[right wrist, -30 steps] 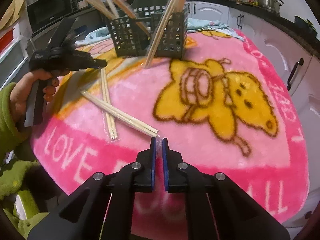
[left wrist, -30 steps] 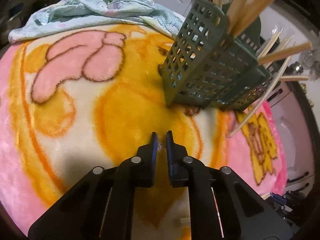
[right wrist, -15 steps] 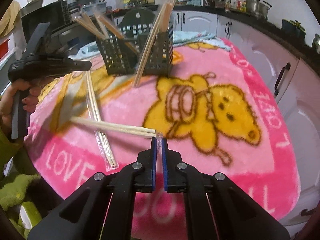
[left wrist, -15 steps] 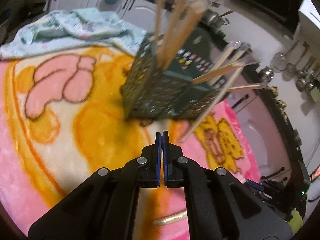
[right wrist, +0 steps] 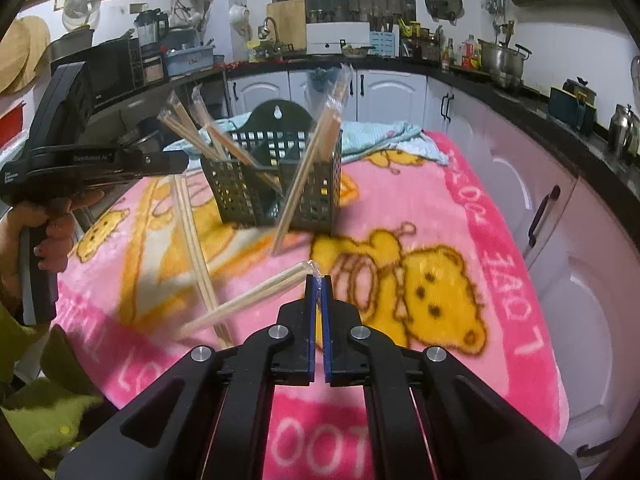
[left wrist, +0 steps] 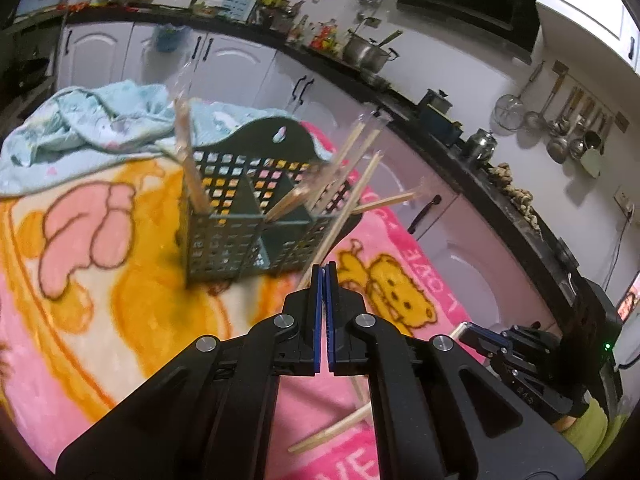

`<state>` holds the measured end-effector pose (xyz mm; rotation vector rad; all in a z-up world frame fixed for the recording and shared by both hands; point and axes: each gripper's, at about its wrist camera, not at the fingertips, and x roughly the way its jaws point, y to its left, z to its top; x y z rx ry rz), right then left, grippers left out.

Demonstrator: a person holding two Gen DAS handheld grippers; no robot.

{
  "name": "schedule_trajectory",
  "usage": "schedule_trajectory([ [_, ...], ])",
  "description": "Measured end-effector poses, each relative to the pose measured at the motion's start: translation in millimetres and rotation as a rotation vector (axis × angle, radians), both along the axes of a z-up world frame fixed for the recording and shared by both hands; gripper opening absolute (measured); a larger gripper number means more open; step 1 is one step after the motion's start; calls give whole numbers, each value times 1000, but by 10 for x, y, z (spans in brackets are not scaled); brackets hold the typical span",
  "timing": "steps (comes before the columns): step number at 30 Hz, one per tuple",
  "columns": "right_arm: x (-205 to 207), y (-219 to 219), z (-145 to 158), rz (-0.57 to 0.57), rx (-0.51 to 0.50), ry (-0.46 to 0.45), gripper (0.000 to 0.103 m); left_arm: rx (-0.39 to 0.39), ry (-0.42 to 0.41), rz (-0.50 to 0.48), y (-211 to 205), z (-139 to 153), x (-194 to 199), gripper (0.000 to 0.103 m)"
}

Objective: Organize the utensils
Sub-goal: 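Lift the held chopsticks and lower both tools into the green caddy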

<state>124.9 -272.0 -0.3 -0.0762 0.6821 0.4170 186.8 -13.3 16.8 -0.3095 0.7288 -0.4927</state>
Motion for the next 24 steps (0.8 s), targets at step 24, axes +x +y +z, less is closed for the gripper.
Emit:
schedule_trajectory([
  [24,10,235,1044,29,43,-214,2,-40,-202,-85,-164,1029,-177,0],
])
